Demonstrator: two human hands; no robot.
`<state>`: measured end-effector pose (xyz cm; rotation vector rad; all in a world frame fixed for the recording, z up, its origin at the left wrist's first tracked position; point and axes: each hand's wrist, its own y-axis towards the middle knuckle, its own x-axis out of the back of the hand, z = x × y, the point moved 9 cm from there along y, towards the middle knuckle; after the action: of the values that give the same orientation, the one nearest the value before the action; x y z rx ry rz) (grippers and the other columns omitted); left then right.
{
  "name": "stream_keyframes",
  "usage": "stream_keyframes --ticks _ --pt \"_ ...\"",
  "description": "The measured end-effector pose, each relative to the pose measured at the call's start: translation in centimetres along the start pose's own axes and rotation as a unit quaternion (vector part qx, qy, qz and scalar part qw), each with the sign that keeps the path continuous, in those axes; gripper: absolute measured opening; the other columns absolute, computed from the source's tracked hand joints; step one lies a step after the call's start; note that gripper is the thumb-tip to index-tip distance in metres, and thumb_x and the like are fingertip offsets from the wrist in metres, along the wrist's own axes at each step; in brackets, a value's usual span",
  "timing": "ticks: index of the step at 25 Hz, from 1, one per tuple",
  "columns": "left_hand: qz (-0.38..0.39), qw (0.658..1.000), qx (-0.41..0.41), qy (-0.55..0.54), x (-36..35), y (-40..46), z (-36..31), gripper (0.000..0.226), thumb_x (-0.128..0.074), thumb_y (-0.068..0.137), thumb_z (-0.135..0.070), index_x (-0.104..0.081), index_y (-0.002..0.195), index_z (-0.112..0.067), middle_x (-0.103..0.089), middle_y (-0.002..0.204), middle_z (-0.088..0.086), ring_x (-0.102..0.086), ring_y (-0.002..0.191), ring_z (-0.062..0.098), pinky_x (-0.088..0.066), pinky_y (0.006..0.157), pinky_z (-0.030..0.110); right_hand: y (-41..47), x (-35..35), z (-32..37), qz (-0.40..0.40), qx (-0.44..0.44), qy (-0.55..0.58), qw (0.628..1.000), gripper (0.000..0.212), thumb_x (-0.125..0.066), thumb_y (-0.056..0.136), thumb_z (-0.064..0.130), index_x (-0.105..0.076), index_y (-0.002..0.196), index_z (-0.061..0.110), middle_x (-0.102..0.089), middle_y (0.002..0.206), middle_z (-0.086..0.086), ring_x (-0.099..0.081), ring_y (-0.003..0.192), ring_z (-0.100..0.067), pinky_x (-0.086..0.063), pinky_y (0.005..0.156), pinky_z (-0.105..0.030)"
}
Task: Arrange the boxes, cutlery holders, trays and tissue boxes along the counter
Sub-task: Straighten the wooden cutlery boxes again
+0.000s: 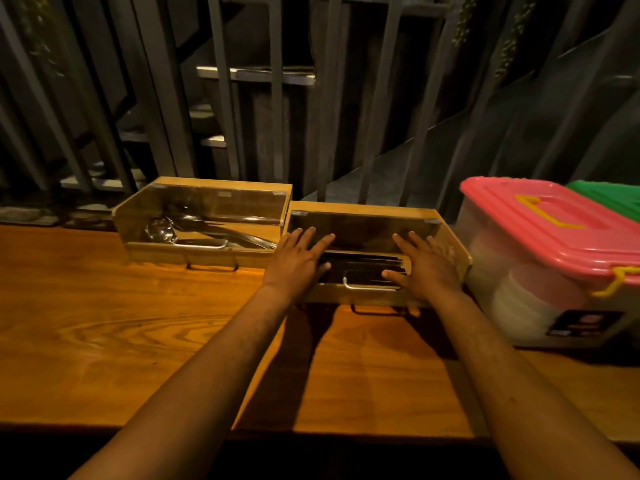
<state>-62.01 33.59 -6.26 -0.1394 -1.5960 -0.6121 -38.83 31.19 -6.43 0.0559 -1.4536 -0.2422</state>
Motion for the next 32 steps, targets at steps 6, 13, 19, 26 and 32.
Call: stream_keyframes --ticks 6,13,19,26,32 --pt "0.018 1.000 0.015 -0.001 -0.6 4.2 1.0 0.061 -0.038 0.101 -0.048 -0.011 0.154 -0.035 -0.016 0.163 0.009 -0.012 0.149 0.031 -0.013 0.120 0.044 4.1 -0.3 -0.1 -0.005 0.009 -0.009 1.000 0.083 -0.055 0.085 0.067 -0.014 0.153 0.043 -0.013 0.165 0.004 -0.008 0.151 -0.029 -0.013 0.119 -0.056" --pt "0.019 0.999 0.046 0.005 -2.6 8.1 2.5 0.062 -0.037 0.099 -0.052 -0.012 0.154 -0.038 -0.015 0.163 0.005 -0.010 0.149 0.029 -0.012 0.120 0.045 8.3 -0.8 -0.2 -0.008 0.032 -0.021 0.999 0.081 -0.051 0.087 0.067 -0.013 0.154 0.041 -0.013 0.165 0.000 -0.009 0.150 -0.031 -0.009 0.120 -0.056" --pt "-0.017 0.999 0.049 0.016 -3.1 8.9 2.9 0.063 -0.028 0.095 -0.058 -0.017 0.153 -0.037 -0.023 0.161 0.006 -0.016 0.148 0.029 -0.016 0.120 0.046 9.0 -1.2 -0.2 -0.031 0.056 -0.015 0.998 0.081 -0.049 0.088 0.067 -0.013 0.154 0.038 -0.014 0.164 -0.004 -0.009 0.150 -0.033 -0.009 0.118 -0.059" --pt "0.064 0.984 0.146 0.076 -2.5 8.7 1.9 0.068 -0.031 0.098 -0.055 -0.002 0.155 -0.033 -0.008 0.164 0.012 -0.007 0.149 0.035 -0.011 0.120 0.050 9.0 -0.9 0.0 0.067 0.070 -0.030 0.995 0.090 -0.059 0.088 0.057 -0.003 0.155 0.035 -0.004 0.165 -0.006 -0.002 0.150 -0.036 -0.007 0.119 -0.060" --pt "0.012 0.996 0.089 0.030 2.9 7.4 -5.8 0.059 -0.047 0.095 -0.050 -0.035 0.148 -0.029 -0.041 0.150 0.009 -0.028 0.142 0.033 -0.019 0.117 0.055 6.5 4.0 -0.9 0.032 0.072 0.054 0.995 0.074 -0.057 0.093 0.046 -0.019 0.155 0.033 -0.020 0.163 -0.002 -0.018 0.149 -0.028 -0.021 0.117 -0.047"
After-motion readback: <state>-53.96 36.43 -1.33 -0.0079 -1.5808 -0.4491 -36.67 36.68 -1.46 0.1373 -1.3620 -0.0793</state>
